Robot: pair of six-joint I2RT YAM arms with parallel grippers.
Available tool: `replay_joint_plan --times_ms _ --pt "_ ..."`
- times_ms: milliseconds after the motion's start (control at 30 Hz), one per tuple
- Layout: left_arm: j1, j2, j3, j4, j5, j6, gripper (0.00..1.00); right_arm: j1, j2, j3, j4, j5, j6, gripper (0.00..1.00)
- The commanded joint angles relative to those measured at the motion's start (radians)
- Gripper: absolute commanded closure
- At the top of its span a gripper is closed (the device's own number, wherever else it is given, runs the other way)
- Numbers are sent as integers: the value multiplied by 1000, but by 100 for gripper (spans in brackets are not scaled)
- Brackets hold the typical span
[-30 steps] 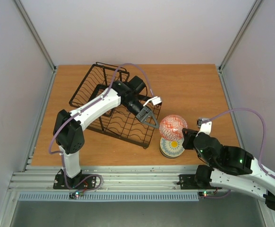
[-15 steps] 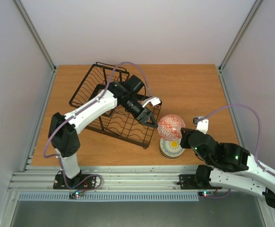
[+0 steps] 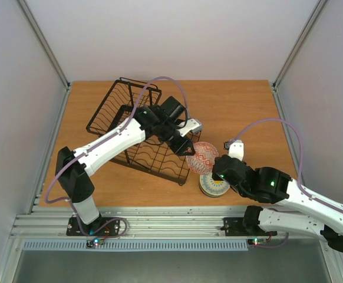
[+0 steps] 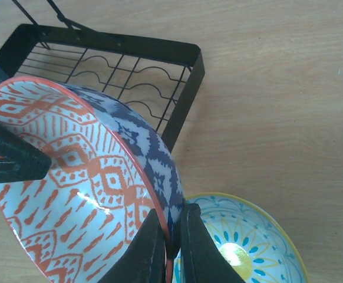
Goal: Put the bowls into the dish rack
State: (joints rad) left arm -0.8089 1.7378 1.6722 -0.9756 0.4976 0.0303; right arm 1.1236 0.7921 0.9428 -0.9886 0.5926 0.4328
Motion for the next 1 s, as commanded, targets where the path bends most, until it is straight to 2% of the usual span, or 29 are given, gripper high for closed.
replay_joint_plan --times_ms 0,67,100,267,333,433,500,567,667,700,967 --pt "-6 21 -18 134 -245 -2 78 35 0 79 129 -96 13 99" --pt "-19 22 -20 137 -279 10 97 36 12 85 129 -96 13 99" --pt "-26 22 -21 137 -295 14 99 36 18 87 130 -97 13 99" --pt "-42 7 -42 159 -319 41 99 36 -4 76 159 -116 -8 97" --pt "-42 -10 -66 184 -320 47 99 36 -45 56 182 -130 -22 86" --pt "-33 -39 -104 220 -271 65 99 36 -136 12 227 -170 -52 54" --pt "-10 -44 -110 227 -184 63 99 36 -192 -16 244 -190 -57 35" --pt "21 -42 -109 235 -81 49 100 36 -226 -32 238 -203 -54 21" --pt "78 -37 -118 259 61 18 99 36 -250 -56 231 -216 -35 10" --pt "108 -35 -130 280 200 0 100 36 -258 -79 234 -224 -26 5" --pt "150 -55 -182 374 569 -62 99 36 -255 -103 268 -234 -37 1"
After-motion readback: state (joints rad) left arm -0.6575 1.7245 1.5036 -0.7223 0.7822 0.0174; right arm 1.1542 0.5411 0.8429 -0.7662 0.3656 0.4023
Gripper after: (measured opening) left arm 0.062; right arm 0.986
